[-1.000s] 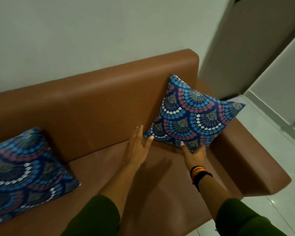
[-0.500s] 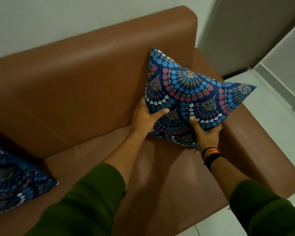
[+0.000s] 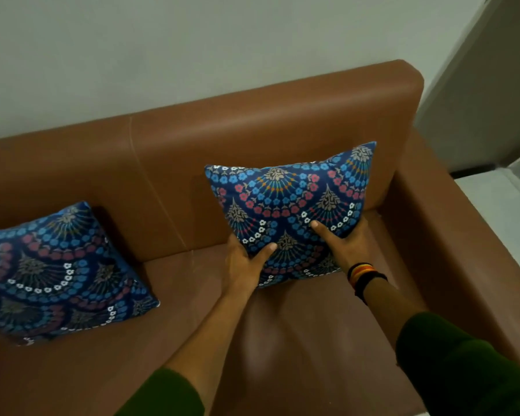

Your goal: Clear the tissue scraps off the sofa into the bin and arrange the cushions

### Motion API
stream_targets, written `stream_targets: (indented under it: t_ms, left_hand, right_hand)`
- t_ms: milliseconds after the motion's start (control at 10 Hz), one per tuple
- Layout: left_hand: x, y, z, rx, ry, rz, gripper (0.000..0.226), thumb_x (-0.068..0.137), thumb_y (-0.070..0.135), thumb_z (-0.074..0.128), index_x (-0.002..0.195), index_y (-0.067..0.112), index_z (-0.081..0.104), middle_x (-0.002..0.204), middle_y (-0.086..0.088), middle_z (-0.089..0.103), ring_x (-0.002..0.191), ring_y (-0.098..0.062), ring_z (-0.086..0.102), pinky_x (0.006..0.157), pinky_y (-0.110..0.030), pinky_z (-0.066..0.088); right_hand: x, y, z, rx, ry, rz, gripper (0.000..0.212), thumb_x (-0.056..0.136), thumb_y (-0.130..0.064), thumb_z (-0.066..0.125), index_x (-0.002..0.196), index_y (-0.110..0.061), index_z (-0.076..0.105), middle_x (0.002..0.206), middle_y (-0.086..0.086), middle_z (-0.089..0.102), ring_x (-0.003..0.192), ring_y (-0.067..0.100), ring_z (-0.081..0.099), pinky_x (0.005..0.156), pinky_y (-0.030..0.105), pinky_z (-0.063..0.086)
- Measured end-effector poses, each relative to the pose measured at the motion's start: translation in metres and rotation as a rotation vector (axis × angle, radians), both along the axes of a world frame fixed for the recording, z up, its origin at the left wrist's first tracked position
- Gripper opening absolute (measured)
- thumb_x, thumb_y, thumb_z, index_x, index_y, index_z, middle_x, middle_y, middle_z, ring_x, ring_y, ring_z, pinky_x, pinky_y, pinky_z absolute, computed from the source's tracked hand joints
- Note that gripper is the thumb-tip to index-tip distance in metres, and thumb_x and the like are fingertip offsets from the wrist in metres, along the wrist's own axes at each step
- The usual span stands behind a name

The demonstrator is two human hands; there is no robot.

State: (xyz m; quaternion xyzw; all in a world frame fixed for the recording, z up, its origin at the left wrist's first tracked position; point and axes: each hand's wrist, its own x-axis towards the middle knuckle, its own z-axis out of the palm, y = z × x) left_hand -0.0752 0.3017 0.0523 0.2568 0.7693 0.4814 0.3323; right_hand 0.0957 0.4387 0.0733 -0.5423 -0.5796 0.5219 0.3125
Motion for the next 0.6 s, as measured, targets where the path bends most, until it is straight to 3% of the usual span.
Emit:
stream_targets:
  t_ms: [100,300,500,600]
  left_hand:
    - [0.010,0.004,-0.008,0.011,0.023,0.010,0.087,0.085,0.046,0.080,0.154,0.025,0.030,0.140,0.014,0.047,0.132,-0.011,0.048,0.111,-0.034,0.045]
    - [0.016,0.012,-0.014,-0.027,0.071,0.048,0.087,0.085,0.054,0.077,0.154,0.023,0.032,0.151,0.002,0.051,0.138,-0.019,0.050,0.111,-0.036,0.046]
    - [0.015,0.017,-0.014,-0.101,0.136,0.012,0.094,0.086,0.057,0.073,0.157,0.014,0.029,0.150,-0.005,0.053,0.135,-0.024,0.054,0.105,-0.033,0.048]
    - [0.003,0.009,-0.006,-0.150,0.200,-0.015,0.103,0.086,0.072,0.062,0.162,0.021,0.016,0.164,-0.003,0.038,0.146,-0.025,0.043,0.115,-0.042,0.044]
  right_hand:
    - [0.004,0.005,-0.006,0.004,-0.024,-0.002,0.093,0.062,-0.055,0.088,0.138,-0.032,0.039,0.129,-0.013,0.058,0.116,0.014,0.060,0.097,0.044,0.054]
    - [0.008,0.015,-0.005,0.029,-0.067,-0.006,0.087,0.066,-0.050,0.087,0.137,-0.027,0.043,0.124,-0.012,0.058,0.109,0.011,0.058,0.089,0.029,0.050]
    - [0.011,0.020,-0.003,0.016,-0.069,0.014,0.081,0.071,-0.044,0.085,0.135,-0.025,0.039,0.124,-0.010,0.054,0.110,0.013,0.055,0.094,0.028,0.047]
    - [0.008,0.008,-0.002,0.031,-0.063,-0.007,0.099,0.069,-0.059,0.081,0.146,-0.029,0.027,0.143,-0.006,0.048,0.128,0.018,0.051,0.106,0.043,0.046]
